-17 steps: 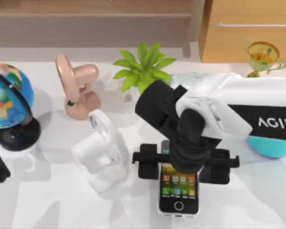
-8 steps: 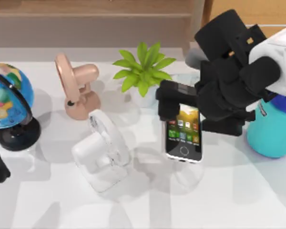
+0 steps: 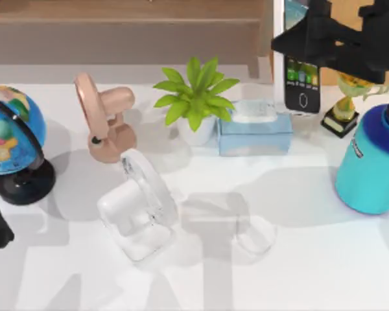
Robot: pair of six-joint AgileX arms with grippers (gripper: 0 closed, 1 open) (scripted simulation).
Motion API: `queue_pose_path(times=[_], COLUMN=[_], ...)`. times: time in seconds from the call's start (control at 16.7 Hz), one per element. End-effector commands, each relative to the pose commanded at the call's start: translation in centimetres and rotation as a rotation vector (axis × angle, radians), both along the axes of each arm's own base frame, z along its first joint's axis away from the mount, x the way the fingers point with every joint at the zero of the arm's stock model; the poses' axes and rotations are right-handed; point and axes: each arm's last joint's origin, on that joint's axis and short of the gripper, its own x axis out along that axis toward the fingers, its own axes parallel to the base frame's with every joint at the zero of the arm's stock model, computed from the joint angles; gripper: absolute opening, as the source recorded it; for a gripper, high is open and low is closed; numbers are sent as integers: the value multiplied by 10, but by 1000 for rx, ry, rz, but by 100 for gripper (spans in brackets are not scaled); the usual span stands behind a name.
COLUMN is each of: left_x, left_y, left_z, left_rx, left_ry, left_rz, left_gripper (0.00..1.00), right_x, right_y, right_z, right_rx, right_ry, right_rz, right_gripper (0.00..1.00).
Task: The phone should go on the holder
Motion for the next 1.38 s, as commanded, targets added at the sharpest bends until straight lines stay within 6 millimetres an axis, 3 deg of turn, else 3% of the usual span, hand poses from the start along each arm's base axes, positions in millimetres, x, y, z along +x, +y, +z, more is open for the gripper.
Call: queue_pose_path(times=[0.24,0.48,0.96,1.38], left_x=[0,0,0,0], left_y=[0,0,0,0], left_z=[0,0,0,0], left_rx=[0,0,0,0], left_ry=[0,0,0,0], left_rz=[0,0,0,0], left_gripper=[100,100,100,100], right_x=[2,-4,-44,-93], right_y=[-61,-125,-243,-302], right_z=[20,20,-30,-81], right_rx=[-3,-90,-317,-417], right_ry=[-254,-450,-578,-553], right_rz=[21,-2,-126,-225], right_gripper=[0,0,0,0])
